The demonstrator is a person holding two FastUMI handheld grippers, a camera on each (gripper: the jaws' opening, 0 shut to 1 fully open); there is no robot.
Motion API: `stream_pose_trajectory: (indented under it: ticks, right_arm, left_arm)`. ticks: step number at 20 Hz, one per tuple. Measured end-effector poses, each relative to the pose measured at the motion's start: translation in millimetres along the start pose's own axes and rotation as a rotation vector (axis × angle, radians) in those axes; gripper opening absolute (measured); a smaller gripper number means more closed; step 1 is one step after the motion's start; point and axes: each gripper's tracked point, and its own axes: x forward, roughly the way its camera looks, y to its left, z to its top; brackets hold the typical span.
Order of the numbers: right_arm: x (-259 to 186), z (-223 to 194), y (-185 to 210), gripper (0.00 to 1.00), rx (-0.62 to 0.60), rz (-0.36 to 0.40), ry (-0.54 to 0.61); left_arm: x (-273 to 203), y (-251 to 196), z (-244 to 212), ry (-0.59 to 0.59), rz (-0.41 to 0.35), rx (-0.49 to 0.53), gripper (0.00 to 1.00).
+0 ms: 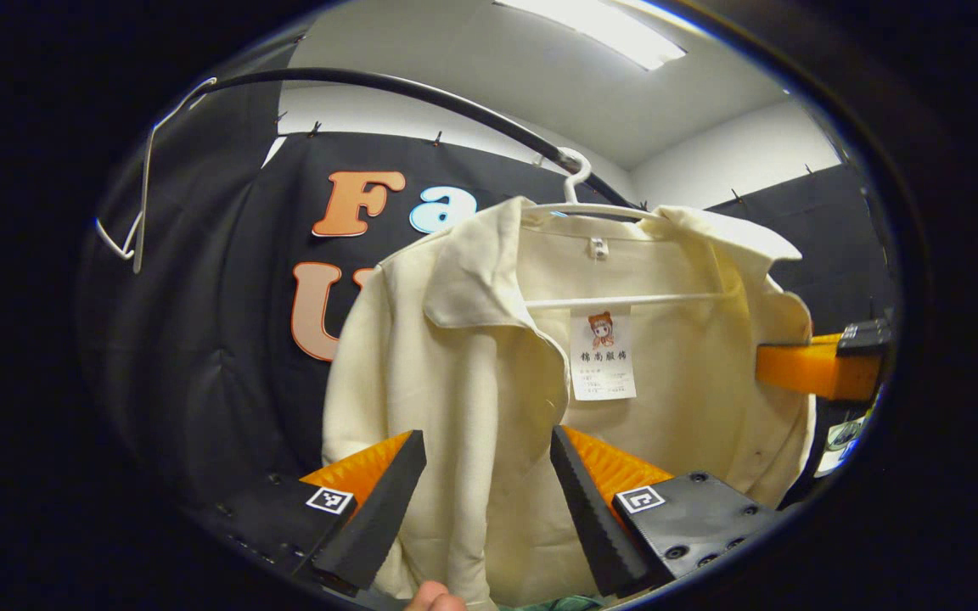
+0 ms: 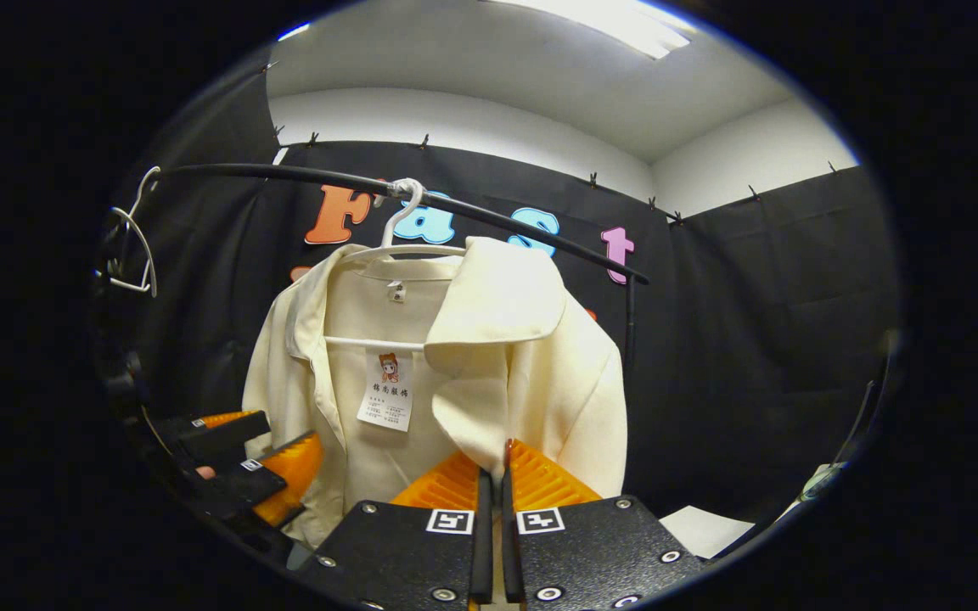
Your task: Grasp the clothes on the hanger with both hands and then place them into the laundry hamper below.
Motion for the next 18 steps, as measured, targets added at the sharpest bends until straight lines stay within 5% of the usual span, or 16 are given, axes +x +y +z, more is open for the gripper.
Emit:
stream_pose_trajectory:
  ticks: [3,10,13,14,18]
  right_arm:
    - [0.7,-2.6,-3.1,0.05,0.013,0.012,0.016]
    - [7.0,-6.4,-21.3,0.04,0.039,-0.011,0.027]
    - [4.0,-1.7,-27.9,0.05,0.052,-0.018,0.006]
    - [2.3,3.8,-29.6,0.05,0.051,-0.021,-0.005]
    - [-6.0,22.5,-43.3,0.04,0.046,-0.046,-0.059]
  left_arm:
    - [23.6,-3.8,-25.2,0.016,0.033,0.080,0.96]
    - [38.4,66.2,-30.1,0.026,0.268,0.290,0.97]
    - [36.9,92.5,-13.1,0.037,0.295,0.394,0.27]
    - [34.1,98.6,-4.5,0.030,0.298,0.421,0.15]
    - [8.2,135.6,38.5,-0.011,0.424,0.548,0.12]
